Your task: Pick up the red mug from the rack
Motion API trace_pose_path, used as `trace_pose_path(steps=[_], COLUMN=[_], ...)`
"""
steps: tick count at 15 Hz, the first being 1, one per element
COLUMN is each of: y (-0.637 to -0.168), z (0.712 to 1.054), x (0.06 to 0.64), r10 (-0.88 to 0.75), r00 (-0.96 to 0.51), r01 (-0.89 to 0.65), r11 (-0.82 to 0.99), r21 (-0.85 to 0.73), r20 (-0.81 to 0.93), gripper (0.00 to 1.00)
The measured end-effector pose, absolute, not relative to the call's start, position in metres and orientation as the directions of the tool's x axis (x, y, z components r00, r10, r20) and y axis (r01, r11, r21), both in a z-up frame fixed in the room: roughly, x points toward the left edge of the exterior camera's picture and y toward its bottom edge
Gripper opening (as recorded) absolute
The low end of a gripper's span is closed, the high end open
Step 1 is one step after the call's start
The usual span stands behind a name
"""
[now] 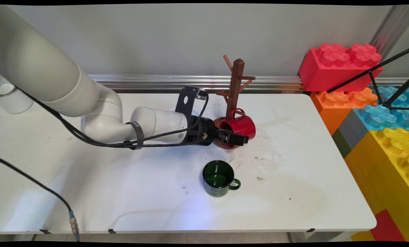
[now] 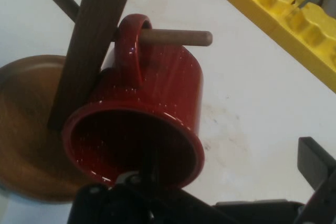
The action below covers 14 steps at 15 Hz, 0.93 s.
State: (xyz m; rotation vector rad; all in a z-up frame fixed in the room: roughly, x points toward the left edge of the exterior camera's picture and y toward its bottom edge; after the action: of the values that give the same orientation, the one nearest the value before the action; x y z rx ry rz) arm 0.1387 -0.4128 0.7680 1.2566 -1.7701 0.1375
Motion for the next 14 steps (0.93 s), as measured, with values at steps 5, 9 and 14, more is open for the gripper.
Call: trace_pose_path(steps=[5, 9, 14], y=[-0.420, -0.423, -0.426], z=[0.758, 0.754, 0.750], x=[0.135, 0.133, 0.132], r10=[-0.692, -0.697, -0.701], r00=[-0.023, -0.009, 0.000], r01=[-0.786, -0.784, -0.784], r11=[0.458, 0.450, 0.443], r21=[0.415, 0.428, 0.436], r20=[0.721, 0.717, 0.713], gripper=[1.00, 1.00, 0.00])
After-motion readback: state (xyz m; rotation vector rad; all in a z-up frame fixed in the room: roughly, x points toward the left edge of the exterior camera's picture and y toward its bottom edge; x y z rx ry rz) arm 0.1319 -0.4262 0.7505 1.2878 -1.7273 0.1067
